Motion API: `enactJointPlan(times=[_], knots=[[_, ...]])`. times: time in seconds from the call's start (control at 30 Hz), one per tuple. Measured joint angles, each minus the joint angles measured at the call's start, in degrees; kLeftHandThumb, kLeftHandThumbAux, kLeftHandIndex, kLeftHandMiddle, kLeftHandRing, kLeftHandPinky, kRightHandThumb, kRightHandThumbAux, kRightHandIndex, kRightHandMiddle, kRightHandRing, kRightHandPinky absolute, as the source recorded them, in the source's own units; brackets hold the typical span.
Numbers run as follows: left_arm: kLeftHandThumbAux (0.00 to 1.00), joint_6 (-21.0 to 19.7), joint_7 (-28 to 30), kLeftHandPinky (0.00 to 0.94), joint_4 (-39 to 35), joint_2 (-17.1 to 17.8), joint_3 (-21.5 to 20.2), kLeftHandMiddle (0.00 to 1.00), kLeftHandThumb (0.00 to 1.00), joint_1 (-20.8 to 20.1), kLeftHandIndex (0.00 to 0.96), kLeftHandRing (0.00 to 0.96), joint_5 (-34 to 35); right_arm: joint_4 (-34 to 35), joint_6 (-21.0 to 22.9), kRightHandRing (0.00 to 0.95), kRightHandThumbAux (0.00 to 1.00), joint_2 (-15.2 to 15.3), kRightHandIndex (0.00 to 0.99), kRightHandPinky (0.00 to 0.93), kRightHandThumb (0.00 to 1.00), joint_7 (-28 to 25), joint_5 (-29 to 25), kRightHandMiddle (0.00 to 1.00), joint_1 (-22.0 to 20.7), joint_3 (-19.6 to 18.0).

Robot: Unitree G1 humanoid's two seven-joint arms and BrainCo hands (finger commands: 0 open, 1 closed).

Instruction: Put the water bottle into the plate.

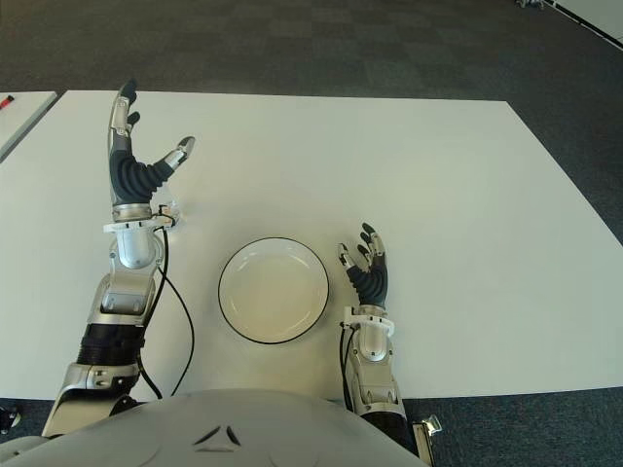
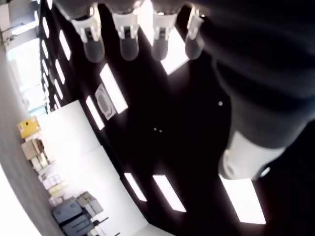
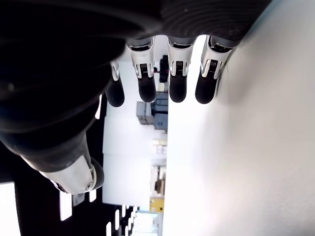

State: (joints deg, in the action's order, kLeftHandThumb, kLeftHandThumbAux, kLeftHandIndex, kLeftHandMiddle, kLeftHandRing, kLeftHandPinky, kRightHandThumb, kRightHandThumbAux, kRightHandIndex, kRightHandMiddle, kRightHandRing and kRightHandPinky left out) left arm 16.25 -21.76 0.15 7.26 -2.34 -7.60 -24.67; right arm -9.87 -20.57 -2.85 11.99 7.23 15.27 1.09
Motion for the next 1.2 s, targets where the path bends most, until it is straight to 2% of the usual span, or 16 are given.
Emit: enactJointPlan(times=[0.33,0.73,0.97,1.2], knots=[[0.729,1.0,-4.9,0.052,6.7,4.6,-1.2,0.057,0.183,-2.7,0.042,0.036,-3.6,-1.4,-1.6,0.107,0.726,0.0,0.144,0.135,0.429,0.0,-0.5,0.128,-0.4,-0.1],[0.727,-0.4,-8.4,0.069,11.3,5.8,-1.2,0.044,0.161,-3.6,0.018,0.037,-5.3,-2.5,-3.0,0.115,0.753,0.0,0.145,0.148,0.438,-0.1,-0.9,0.133,-0.8,-0.3],[0.727,-1.9,-8.9,0.069,11.7,6.1,-1.3,0.038,0.132,-4.8,0.004,0.035,-5.3,-2.7,-3.4,0.112,0.745,0.0,0.145,0.146,0.438,-0.3,-0.9,0.130,-1.0,-0.3],[0.754,-3.8,-9.1,0.070,11.7,6.2,-1.5,0.032,0.149,-4.9,0.000,0.029,-5.3,-2.9,-3.5,0.105,0.730,0.0,0.145,0.140,0.442,-0.6,-1.0,0.123,-1.2,-0.4]])
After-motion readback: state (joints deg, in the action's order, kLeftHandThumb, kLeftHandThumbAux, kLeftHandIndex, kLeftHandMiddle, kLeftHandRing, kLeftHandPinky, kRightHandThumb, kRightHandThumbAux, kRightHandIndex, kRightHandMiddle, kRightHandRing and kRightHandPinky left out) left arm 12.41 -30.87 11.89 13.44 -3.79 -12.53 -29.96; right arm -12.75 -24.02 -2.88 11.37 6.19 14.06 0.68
